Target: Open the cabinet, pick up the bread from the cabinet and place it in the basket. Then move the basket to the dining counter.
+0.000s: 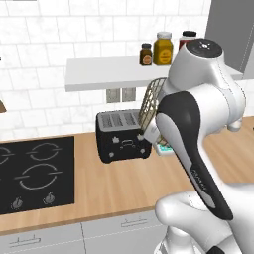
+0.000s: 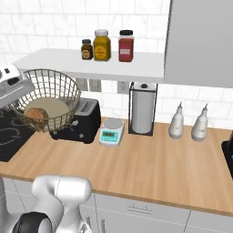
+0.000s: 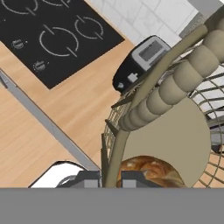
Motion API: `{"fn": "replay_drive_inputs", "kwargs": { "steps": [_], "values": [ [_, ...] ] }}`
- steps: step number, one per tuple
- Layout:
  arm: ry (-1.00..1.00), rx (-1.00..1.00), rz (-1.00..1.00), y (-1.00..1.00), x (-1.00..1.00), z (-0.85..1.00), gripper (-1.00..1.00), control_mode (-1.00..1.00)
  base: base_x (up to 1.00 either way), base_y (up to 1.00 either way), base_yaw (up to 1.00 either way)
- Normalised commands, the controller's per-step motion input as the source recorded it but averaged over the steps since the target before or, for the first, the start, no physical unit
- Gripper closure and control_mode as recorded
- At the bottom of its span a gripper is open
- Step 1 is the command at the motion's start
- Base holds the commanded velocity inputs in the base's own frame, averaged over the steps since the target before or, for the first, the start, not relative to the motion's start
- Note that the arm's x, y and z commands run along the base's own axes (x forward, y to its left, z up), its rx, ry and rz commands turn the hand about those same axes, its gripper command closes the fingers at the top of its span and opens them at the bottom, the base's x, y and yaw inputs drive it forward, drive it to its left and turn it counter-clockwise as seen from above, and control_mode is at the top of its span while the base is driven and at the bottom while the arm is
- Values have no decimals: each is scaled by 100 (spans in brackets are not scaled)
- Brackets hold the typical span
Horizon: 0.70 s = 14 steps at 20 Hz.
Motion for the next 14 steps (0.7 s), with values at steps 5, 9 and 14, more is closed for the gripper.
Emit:
{"fn": "replay_drive_inputs", "kwargs": {
  "steps": [5, 9, 14],
  "values": [
    [0, 0, 2, 0, -2, -3, 100, 100, -2, -2, 2],
    [0, 0, 0, 0, 0, 0, 100, 100, -2, 0, 0],
    [0, 0, 0, 0, 0, 0, 100, 100, -82, 0, 0]
  ]
}}
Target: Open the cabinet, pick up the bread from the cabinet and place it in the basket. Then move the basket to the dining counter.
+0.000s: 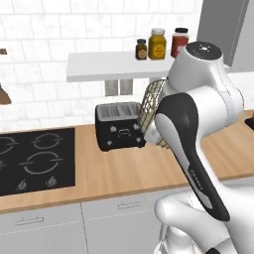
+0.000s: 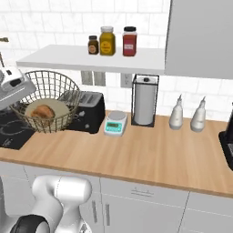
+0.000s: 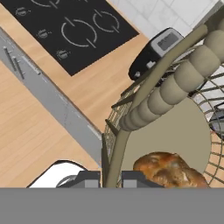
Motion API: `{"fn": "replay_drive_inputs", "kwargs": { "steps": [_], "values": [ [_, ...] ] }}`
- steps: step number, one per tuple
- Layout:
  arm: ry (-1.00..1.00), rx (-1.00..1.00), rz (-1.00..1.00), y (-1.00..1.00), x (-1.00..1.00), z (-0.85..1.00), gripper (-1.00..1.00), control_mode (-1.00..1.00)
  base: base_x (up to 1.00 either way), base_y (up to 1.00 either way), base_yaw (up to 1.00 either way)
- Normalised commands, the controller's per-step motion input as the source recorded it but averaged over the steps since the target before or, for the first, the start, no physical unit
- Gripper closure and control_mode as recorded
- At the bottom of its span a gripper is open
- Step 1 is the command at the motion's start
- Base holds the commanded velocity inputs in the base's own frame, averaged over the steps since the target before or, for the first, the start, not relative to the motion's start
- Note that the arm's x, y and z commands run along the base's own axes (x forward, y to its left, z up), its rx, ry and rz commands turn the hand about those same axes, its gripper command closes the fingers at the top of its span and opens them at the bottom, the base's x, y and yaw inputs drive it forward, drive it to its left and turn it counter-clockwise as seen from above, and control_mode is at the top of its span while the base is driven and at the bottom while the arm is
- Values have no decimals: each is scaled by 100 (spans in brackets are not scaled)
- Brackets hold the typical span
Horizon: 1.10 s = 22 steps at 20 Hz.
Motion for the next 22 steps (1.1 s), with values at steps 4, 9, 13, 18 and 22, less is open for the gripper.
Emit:
{"fn": "replay_drive_inputs", "kwargs": {
  "steps": [4, 9, 13, 18, 22],
  "values": [
    [0, 0, 0, 0, 0, 0, 100, 100, -82, 6, 0],
    [0, 0, 0, 0, 0, 0, 100, 100, -34, 4, -24],
    [0, 0, 0, 0, 0, 0, 100, 100, 0, 16, -79],
    [0, 0, 0, 0, 0, 0, 100, 100, 0, 17, -88],
    [0, 0, 0, 0, 0, 0, 100, 100, 0, 1, -84]
  ]
}}
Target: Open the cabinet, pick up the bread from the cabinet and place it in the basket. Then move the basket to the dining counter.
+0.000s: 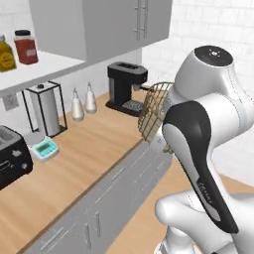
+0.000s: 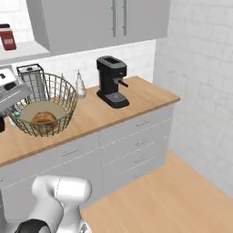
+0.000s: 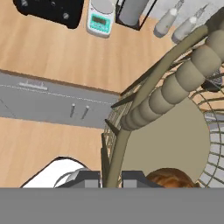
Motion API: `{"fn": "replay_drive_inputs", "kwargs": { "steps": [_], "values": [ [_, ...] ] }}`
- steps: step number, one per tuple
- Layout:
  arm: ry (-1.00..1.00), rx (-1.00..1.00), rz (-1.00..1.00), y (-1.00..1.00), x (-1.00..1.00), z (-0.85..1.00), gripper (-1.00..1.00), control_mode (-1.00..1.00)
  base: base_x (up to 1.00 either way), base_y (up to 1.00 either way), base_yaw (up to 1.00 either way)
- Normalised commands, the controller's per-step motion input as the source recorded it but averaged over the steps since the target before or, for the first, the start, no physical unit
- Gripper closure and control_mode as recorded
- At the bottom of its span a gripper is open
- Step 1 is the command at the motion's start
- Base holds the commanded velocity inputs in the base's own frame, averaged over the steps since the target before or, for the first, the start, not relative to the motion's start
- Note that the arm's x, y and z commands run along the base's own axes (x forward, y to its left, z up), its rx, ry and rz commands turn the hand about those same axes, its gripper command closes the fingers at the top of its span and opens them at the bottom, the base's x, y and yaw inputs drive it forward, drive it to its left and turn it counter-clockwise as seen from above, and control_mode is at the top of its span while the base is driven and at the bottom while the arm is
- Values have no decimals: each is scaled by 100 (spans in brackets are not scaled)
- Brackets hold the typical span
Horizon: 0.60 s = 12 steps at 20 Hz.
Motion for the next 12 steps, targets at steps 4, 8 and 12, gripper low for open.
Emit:
{"fn": "replay_drive_inputs", "kwargs": {
  "steps": [4, 8, 12],
  "values": [
    [0, 0, 0, 0, 0, 0, 100, 100, 0, 4, -85],
    [0, 0, 0, 0, 0, 0, 100, 100, 0, 5, -85],
    [0, 0, 0, 0, 0, 0, 100, 100, 1, 5, -89]
  ]
}}
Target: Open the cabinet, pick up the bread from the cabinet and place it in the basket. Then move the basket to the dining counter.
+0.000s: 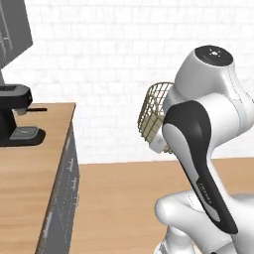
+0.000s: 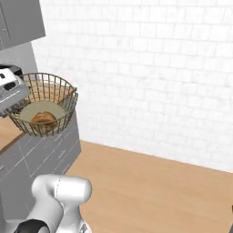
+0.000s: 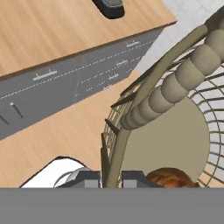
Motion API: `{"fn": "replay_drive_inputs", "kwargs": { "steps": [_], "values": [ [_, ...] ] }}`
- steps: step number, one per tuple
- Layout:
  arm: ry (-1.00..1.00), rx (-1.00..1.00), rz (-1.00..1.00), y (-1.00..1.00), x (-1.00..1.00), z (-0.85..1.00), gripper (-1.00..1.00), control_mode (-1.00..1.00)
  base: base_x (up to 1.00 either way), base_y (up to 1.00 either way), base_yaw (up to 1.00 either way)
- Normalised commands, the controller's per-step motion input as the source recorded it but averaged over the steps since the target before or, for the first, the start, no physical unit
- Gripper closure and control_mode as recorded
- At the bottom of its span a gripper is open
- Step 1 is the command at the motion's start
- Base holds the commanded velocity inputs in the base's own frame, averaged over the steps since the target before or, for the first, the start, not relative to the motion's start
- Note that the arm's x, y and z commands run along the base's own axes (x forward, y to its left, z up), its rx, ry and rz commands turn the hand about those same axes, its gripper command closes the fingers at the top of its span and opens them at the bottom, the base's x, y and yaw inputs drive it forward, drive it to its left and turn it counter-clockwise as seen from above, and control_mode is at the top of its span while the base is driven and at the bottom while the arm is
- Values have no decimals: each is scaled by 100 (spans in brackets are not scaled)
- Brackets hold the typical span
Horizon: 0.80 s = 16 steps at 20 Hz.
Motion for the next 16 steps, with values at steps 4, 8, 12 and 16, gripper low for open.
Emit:
{"fn": "replay_drive_inputs", "kwargs": {
  "steps": [4, 8, 12, 16],
  "values": [
    [0, 0, 0, 0, 0, 0, 100, 100, 9, 2, -91],
    [0, 0, 0, 0, 0, 0, 100, 100, 17, 0, -86],
    [0, 0, 0, 0, 0, 0, 100, 100, 28, 0, -80],
    [0, 0, 0, 0, 0, 0, 100, 100, 54, 18, -77]
  ]
}}
